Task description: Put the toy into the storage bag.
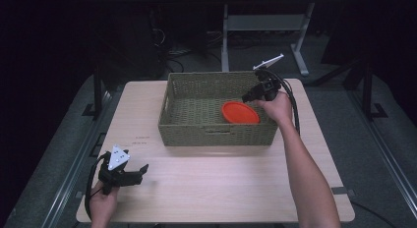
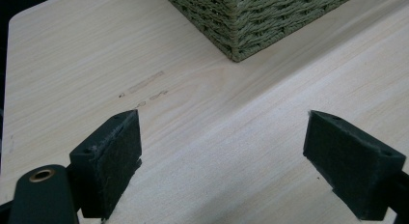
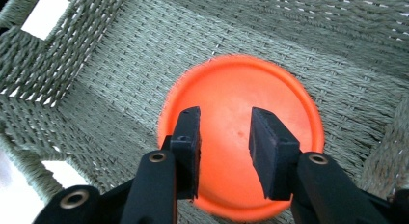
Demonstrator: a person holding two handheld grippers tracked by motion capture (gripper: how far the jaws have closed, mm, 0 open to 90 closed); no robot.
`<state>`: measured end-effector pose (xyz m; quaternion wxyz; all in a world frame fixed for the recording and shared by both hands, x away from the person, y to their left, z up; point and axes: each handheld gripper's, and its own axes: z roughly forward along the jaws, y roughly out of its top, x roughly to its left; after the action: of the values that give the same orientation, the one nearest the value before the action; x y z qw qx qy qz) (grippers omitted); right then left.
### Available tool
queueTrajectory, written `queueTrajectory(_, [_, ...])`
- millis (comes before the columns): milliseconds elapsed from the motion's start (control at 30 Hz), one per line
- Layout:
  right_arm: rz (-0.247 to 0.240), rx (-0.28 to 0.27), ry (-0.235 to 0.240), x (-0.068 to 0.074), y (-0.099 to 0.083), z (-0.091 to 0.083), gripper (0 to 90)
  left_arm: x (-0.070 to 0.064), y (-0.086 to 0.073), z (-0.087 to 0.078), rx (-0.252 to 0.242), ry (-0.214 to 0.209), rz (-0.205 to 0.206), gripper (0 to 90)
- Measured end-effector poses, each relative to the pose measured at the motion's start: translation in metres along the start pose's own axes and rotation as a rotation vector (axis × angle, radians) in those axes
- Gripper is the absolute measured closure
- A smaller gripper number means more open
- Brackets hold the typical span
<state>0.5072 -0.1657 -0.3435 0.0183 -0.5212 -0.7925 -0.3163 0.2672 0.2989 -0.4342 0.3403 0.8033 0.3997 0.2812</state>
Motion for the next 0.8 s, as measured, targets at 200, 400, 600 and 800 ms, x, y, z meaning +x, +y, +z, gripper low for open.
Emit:
queueTrajectory(200, [-0.019,-0.015,0.047,0.006,0.0,-0.004,53.2,0.001,-0.001,0.0,0.004,0.007,-0.003,12.8])
queueTrajectory(400, [-0.02,0.002,0.087,0.008,0.0,-0.002,45.4,0.002,-0.002,-0.001,0.009,0.01,-0.001,12.8])
queueTrajectory(600, [-0.018,-0.029,0.127,0.013,-0.004,-0.002,40.2,0.002,-0.002,-0.003,0.005,0.013,-0.004,12.8])
queueTrajectory(800, [-0.008,-0.054,0.137,0.011,-0.008,-0.005,37.5,0.003,-0.002,-0.003,0.005,0.017,-0.008,12.8])
